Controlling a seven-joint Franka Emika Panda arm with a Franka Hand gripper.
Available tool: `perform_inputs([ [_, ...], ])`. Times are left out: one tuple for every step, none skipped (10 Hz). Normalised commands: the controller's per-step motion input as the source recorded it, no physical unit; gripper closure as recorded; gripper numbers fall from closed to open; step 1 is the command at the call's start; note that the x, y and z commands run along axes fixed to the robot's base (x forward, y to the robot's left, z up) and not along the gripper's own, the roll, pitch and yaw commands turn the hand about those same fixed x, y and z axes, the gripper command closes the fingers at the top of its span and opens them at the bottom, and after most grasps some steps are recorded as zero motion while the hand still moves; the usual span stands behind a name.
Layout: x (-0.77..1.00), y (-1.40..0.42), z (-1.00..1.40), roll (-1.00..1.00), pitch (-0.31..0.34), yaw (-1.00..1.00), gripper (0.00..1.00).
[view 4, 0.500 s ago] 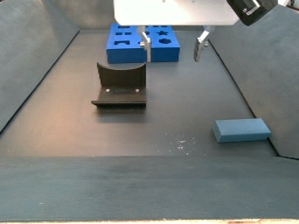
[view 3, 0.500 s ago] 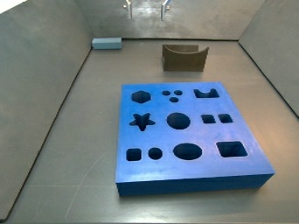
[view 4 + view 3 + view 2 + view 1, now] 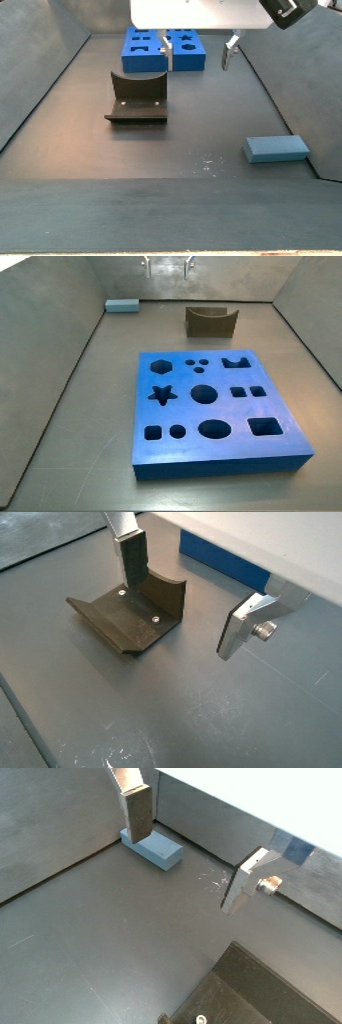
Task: Pick up the rectangle object. Move up. Place the rectangle object on the fixture. Regrasp the rectangle object. Move to above the board. Insert the rectangle object.
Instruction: Pick up the rectangle object.
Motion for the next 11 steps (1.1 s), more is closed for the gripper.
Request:
perform_inputs([
  [0.0,0.0,-0.09,0.0,-0.009,-1.0,0.0],
  [0.0,0.0,-0.11,0.0,0.0,-1.0,0.0],
  [0.0,0.0,-0.11,0.0,0.0,-1.0,0.0],
  [0.0,0.0,-0.12,0.0,0.0,-1.0,0.0],
  [0.0,0.0,-0.12,0.0,0.0,-1.0,0.0],
  [0.0,0.0,-0.12,0.0,0.0,-1.0,0.0],
  [0.0,0.0,-0.12,0.0,0.0,-1.0,0.0],
  [0.0,0.0,-0.12,0.0,0.0,-1.0,0.0],
  [0.0,0.0,-0.12,0.0,0.0,-1.0,0.0],
  [0.0,0.0,-0.12,0.0,0.0,-1.0,0.0],
  [0.0,0.0,-0.12,0.0,0.0,-1.0,0.0],
])
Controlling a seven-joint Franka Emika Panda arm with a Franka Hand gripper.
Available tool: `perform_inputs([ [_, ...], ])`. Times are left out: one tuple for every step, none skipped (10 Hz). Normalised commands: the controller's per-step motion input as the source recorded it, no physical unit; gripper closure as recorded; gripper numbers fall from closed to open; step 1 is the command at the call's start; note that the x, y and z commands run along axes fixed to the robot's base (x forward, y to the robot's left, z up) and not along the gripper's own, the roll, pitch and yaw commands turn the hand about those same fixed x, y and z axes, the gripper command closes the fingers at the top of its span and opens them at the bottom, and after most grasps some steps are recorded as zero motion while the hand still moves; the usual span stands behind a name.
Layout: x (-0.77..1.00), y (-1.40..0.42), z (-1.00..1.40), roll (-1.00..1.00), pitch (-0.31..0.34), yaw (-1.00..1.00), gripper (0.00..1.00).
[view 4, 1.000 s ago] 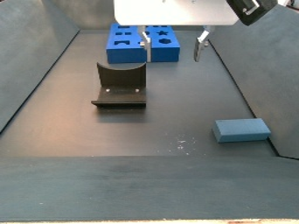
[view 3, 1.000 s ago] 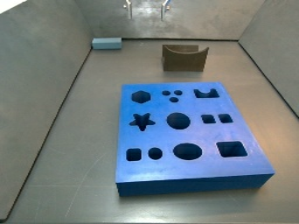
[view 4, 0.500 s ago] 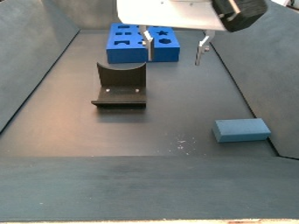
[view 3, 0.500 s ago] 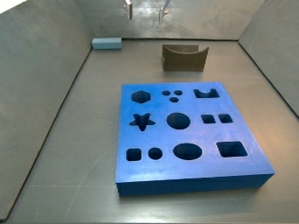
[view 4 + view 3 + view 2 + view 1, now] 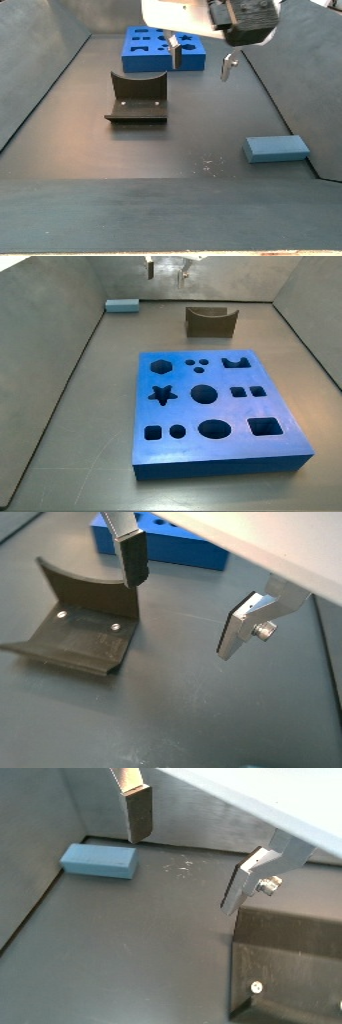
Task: Pick up the rectangle object. Move up. Place the rectangle object on the fixture. Regrasp the rectangle object. Move to above the board. Insert the rectangle object.
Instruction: Pick up the rectangle object.
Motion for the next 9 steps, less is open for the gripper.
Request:
perform_inputs([
  [0.0,0.0,-0.12,0.0,0.0,-1.0,0.0],
  [0.0,0.0,-0.12,0.0,0.0,-1.0,0.0],
  [0.0,0.0,-0.12,0.0,0.0,-1.0,0.0],
  [0.0,0.0,-0.12,0.0,0.0,-1.0,0.0],
  [0.0,0.0,-0.12,0.0,0.0,-1.0,0.0],
  [0.0,0.0,-0.12,0.0,0.0,-1.0,0.0],
  [0.0,0.0,-0.13,0.0,0.0,-1.0,0.0],
  [0.0,0.0,-0.12,0.0,0.0,-1.0,0.0],
  [0.0,0.0,-0.12,0.0,0.0,-1.0,0.0],
])
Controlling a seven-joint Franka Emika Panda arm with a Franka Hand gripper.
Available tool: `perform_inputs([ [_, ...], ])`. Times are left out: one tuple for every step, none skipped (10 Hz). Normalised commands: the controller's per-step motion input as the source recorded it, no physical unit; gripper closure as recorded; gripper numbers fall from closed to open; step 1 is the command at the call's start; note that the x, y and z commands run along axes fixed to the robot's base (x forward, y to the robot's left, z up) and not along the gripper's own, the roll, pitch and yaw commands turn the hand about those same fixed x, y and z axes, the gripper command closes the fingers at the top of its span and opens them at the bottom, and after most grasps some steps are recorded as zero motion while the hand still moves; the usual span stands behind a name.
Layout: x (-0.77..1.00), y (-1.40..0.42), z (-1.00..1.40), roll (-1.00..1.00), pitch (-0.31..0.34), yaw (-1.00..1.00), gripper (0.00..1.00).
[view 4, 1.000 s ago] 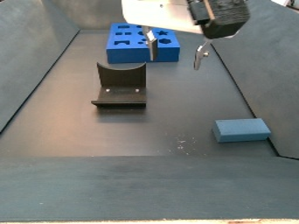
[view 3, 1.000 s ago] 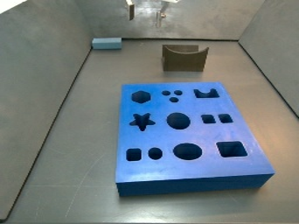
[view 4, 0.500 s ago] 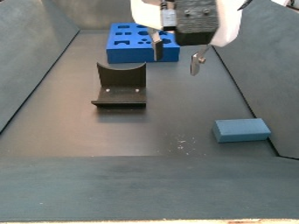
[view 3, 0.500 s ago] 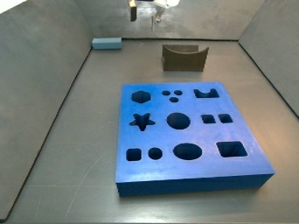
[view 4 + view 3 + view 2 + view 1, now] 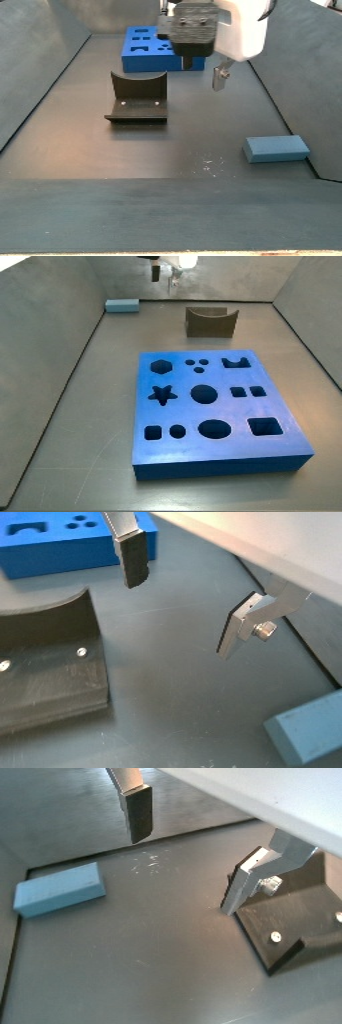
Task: Pick up the rectangle object. Move up. Place the rectangle object on the fixture. Regrasp the rectangle object. Move to above the board. Insert the rectangle object.
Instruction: Pick up the rectangle object.
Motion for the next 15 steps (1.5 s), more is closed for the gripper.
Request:
perform_inputs([
  [0.0,0.0,-0.12,0.0,0.0,-1.0,0.0],
  [0.0,0.0,-0.12,0.0,0.0,-1.0,0.0],
  [0.0,0.0,-0.12,0.0,0.0,-1.0,0.0],
  [0.0,0.0,-0.12,0.0,0.0,-1.0,0.0],
  [0.0,0.0,-0.12,0.0,0.0,-1.0,0.0],
  [0.0,0.0,-0.13,0.0,0.0,-1.0,0.0],
  [-0.09,0.0,-0.01,0.0,0.0,-0.79,0.0],
  [0.0,0.0,0.0,0.0,0.011,-0.1,0.0],
  [-0.02,0.01,0.0,0.0,0.0,0.0,0.0],
  [-0.32,0.41,0.0,-0.25,-0.129,0.0,0.0],
  [-0.45,0.61,0.0,-0.42,-0.266,0.03,0.0],
  [-0.4,0.74,0.0,-0.62,-0.326,0.04,0.0],
  [-0.36,0.69,0.0,-0.67,-0.331,0.03,0.0],
  [-0.27,0.62,0.0,-0.63,-0.286,0.03,0.0],
  [-0.15,0.39,-0.01,-0.35,-0.111,0.02,0.0],
])
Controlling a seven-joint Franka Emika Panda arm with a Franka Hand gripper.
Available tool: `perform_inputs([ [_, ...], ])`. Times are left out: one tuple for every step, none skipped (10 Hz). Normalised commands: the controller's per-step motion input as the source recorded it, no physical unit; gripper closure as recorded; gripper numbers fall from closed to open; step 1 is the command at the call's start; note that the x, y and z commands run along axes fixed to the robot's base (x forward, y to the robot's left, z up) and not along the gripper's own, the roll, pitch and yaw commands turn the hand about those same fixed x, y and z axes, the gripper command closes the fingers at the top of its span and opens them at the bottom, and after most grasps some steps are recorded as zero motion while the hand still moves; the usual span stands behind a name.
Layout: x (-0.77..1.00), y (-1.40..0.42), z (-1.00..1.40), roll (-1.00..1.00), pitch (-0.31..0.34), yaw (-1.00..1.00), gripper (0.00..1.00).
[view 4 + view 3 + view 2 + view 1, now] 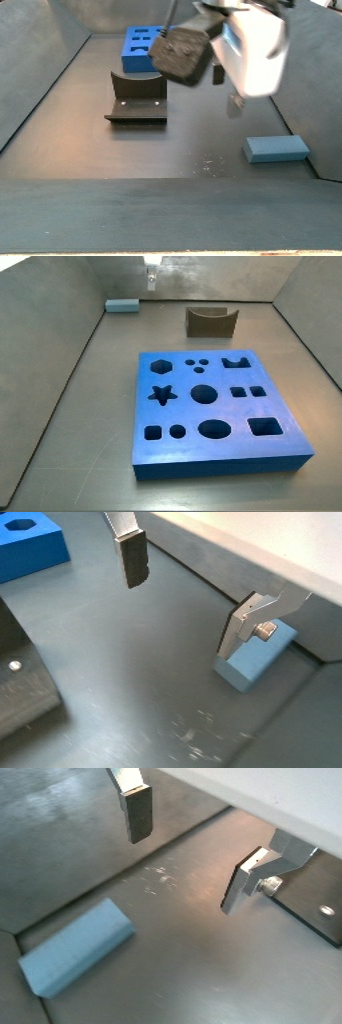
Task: Pick up the rectangle object. Move up. Place the rectangle object on the fixture. Regrasp the rectangle object. Move to above the board. Insert the rectangle object.
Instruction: Pick up the rectangle object.
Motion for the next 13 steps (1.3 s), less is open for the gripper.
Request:
perform_inputs([
  [-0.03,0.2,0.0,-0.17,-0.026,0.01,0.0],
  [0.0,0.01,0.0,-0.03,0.0,0.0,0.0],
  [-0.11,0.07,0.0,-0.01,-0.06,0.0,0.0],
  [-0.75,0.32,0.0,-0.19,-0.503,-0.08,0.0],
  [-0.81,0.36,-0.02,-0.21,-0.531,-0.09,0.0],
  [-0.69,0.31,-0.03,-0.15,-0.42,-0.07,0.0],
  [-0.09,0.05,0.0,0.0,-0.051,0.0,0.0],
  [0.0,0.0,-0.02,0.0,0.0,0.0,0.0],
  [-0.21,0.0,-0.7,0.0,-0.16,0.0,0.0],
  [-0.19,0.0,-1.0,-0.06,0.0,0.0,0.0],
  [-0.17,0.0,-1.0,-0.12,0.0,0.0,0.0],
  [0.0,0.0,-0.45,0.0,0.051,0.0,0.0],
  [0.0,0.0,-0.09,0.0,0.0,0.0,0.0],
])
